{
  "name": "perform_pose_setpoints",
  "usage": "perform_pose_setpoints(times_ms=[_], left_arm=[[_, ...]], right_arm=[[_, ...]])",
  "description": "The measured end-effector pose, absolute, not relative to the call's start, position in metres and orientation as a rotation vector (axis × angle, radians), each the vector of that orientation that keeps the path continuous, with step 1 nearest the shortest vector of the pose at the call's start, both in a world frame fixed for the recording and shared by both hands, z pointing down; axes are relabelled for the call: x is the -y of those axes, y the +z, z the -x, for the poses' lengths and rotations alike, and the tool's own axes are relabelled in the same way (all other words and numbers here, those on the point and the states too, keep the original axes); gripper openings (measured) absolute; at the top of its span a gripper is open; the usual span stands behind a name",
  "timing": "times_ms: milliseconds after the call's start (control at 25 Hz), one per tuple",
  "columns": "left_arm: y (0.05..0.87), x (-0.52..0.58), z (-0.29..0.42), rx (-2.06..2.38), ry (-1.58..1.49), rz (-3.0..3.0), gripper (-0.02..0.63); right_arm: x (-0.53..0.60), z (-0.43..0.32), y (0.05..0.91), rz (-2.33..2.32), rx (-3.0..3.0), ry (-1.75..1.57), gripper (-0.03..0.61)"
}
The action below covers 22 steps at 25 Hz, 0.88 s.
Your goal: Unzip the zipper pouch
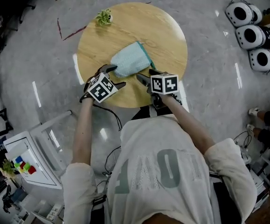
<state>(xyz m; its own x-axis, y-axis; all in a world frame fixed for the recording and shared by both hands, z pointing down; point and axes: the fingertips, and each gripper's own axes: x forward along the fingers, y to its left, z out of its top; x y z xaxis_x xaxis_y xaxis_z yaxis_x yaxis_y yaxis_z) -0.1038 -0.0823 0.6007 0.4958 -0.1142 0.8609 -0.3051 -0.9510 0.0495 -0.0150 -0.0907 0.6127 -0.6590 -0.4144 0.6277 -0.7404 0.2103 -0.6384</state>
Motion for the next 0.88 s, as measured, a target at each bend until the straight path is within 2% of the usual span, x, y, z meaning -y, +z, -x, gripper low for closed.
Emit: perform_pose_setpoints(times_ms=[320,520,680,800,880], left_arm=[[0.609,0.076,0.11,0.366,1.439,-2.526,0.335],[0.611,0.077,0.111,0.353,1.447,-2.523,0.334],[0.611,0.077,0.112,0.352,1.445,-2.519,0.334],[0.612,0.078,0.112,0.353,1.442,-2.518,0.334],[0.611,0.078,0.113,0.355,1.437,-2.52,0.334]], right_arm=[[0.113,0.003,0.62,-1.288,2.037,1.765,0.305],[0.119,0.0,0.62,-1.378,1.983,1.867,0.279],[0.125,0.001,0.624,-1.385,1.963,1.894,0.227],[0.126,-0.007,0.634,-1.448,1.87,1.937,0.086],[0.127,-0.008,0.634,-1.463,1.855,1.944,0.054]])
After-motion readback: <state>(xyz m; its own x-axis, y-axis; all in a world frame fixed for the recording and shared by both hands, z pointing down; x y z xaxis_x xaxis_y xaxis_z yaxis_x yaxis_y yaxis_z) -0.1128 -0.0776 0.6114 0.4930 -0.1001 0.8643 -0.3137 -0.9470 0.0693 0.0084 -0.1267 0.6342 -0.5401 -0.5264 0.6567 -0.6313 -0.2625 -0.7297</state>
